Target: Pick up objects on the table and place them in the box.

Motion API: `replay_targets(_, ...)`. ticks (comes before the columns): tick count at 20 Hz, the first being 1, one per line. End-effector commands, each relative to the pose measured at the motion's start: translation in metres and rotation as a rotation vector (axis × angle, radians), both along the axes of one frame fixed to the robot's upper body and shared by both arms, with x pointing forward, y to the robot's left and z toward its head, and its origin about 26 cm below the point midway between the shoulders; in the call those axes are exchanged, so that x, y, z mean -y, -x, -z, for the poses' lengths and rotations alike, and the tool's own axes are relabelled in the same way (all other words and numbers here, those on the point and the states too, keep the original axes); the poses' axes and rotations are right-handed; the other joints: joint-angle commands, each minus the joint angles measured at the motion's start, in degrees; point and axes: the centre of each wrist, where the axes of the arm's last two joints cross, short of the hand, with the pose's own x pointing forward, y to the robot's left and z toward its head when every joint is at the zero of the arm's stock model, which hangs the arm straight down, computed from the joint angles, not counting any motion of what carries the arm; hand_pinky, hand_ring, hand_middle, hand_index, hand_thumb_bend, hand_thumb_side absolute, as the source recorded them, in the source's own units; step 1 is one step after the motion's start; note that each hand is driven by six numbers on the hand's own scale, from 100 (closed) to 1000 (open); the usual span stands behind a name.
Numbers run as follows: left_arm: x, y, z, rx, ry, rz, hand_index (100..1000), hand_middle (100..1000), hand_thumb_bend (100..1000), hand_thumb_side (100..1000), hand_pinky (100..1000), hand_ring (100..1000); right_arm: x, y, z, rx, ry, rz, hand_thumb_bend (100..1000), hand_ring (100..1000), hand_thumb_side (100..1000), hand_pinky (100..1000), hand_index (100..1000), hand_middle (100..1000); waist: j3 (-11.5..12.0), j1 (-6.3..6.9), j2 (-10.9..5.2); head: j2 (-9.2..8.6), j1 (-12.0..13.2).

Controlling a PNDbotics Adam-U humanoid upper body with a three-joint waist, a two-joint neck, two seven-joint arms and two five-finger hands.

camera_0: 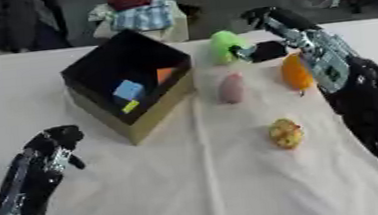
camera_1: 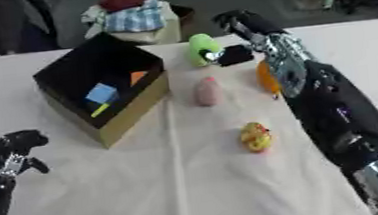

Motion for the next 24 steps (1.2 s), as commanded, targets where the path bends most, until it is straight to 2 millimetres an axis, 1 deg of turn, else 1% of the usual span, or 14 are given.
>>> replay_targets(1, -0.003, 0.000, -0.006, 0.023, -0.008, -0.009, 702, 613, 397, 612, 427, 746, 0.005, -0.003, 0.001, -0.030, 0.019, 0.020, 395, 792, 545, 777, 907, 806, 0.0, 0.14, -0.82, -0.22, 0.1)
replay_targets(3, -0.003, 0.000, -0.006, 0.023, -0.007, -0.009, 702, 613, 397, 612, 426, 746, 0.004, -0.003, 0.010, -0.057, 0.024, 0.025, 394, 792, 542, 777, 900, 802, 0.0, 0.25, -0.79, -0.20, 0.1)
replay_targets(4, -0.003, 0.000, -0.006, 0.023, -0.006, -0.009, 702, 613, 396, 612, 427, 746, 0.004, -0.004, 0.013, -0.068, 0.028, 0.025, 426, 792, 526, 777, 897, 797, 0.0, 0.27, -0.79, -0.18, 0.1)
replay_targets(5, -0.003, 0.000, -0.006, 0.022, -0.006, -0.009, 702, 613, 396, 613, 427, 746, 0.003, -0.004, 0.016, -0.077, 0.031, 0.021, 393, 792, 541, 777, 895, 795, 0.0, 0.27, -0.80, -0.14, 0.1)
replay_targets(11, -0.003, 0.000, -0.005, 0.021, -0.006, -0.007, 702, 614, 394, 614, 427, 746, -0.005, -0.003, 0.023, -0.119, 0.050, -0.043, 379, 786, 532, 778, 863, 759, 0.0, 0.21, -0.81, -0.11, 0.0)
replay_targets(12, -0.003, 0.000, -0.005, 0.021, -0.006, -0.007, 702, 614, 394, 614, 427, 746, -0.007, -0.003, 0.023, -0.127, 0.054, -0.055, 451, 785, 556, 778, 864, 756, 0.0, 0.21, -0.81, -0.12, 0.0)
replay_targets(13, -0.003, 0.000, -0.005, 0.021, -0.006, -0.007, 702, 614, 394, 613, 427, 746, -0.008, -0.003, 0.023, -0.130, 0.055, -0.068, 360, 784, 531, 778, 865, 756, 0.1, 0.23, -0.81, -0.14, 0.0)
replay_targets(16, -0.003, 0.000, -0.006, 0.022, -0.005, -0.008, 702, 614, 393, 613, 427, 746, -0.011, -0.003, 0.013, -0.096, 0.048, -0.092, 341, 781, 525, 777, 867, 752, 0.1, 0.22, -0.82, -0.18, -0.1)
replay_targets(21, -0.003, 0.000, -0.005, 0.020, -0.006, -0.007, 702, 615, 392, 614, 428, 747, -0.014, -0.001, -0.014, -0.006, 0.020, -0.133, 322, 779, 519, 778, 865, 747, -0.1, 0.04, -0.92, -0.18, -0.1)
replay_targets(24, -0.003, 0.000, -0.005, 0.021, -0.007, -0.009, 702, 615, 392, 613, 428, 747, -0.016, 0.002, -0.021, 0.007, 0.013, -0.158, 324, 780, 517, 779, 866, 747, -0.2, 0.00, -0.95, -0.22, -0.1)
